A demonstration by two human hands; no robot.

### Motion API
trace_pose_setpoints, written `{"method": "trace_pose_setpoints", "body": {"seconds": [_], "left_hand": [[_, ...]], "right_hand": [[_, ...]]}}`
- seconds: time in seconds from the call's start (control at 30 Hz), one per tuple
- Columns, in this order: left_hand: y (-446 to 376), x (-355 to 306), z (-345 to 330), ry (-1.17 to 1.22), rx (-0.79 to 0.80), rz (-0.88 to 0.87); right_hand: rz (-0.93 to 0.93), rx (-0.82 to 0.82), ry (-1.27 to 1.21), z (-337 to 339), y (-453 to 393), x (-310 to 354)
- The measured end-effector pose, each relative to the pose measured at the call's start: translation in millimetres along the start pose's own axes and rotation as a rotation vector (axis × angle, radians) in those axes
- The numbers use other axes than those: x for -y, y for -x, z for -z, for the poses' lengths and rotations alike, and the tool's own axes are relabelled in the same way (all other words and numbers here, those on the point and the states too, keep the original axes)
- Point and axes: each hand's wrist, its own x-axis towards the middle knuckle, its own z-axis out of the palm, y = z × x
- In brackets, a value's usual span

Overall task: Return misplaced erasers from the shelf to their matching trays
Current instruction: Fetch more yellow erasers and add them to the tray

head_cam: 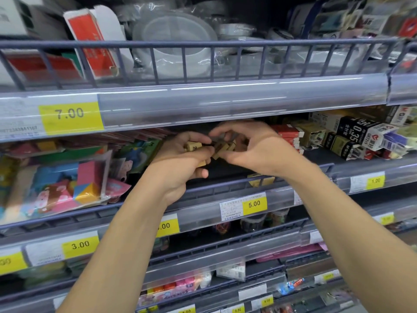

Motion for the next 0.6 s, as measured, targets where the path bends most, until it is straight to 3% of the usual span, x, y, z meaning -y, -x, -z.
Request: {"method": "trace_pose_setpoints", "body": {"seconds": [0.13, 0.27, 0.43, 0.6], "left_hand": [[0.5, 1.7, 5.5, 0.018, -0.044, -0.016], [1.1, 2.1, 6.7, 0.073, -0.046, 0.004], [1.2, 2.2, 6.6, 0.111, -0.048, 0.008], [0.4, 2.8, 5.5, 0.197, -0.078, 0.013]], "right_hand": [[-0.103, 0.232, 0.465, 3.8, -21.6, -16.7], [-0.091, 0.388, 0.665, -10.1, -34.7, -23.3], [-0.069, 0.331, 0.614, -13.2, -41.3, -24.6], [-0.213, 0.063, 0.146, -9.0, -26.6, -15.5]]}}
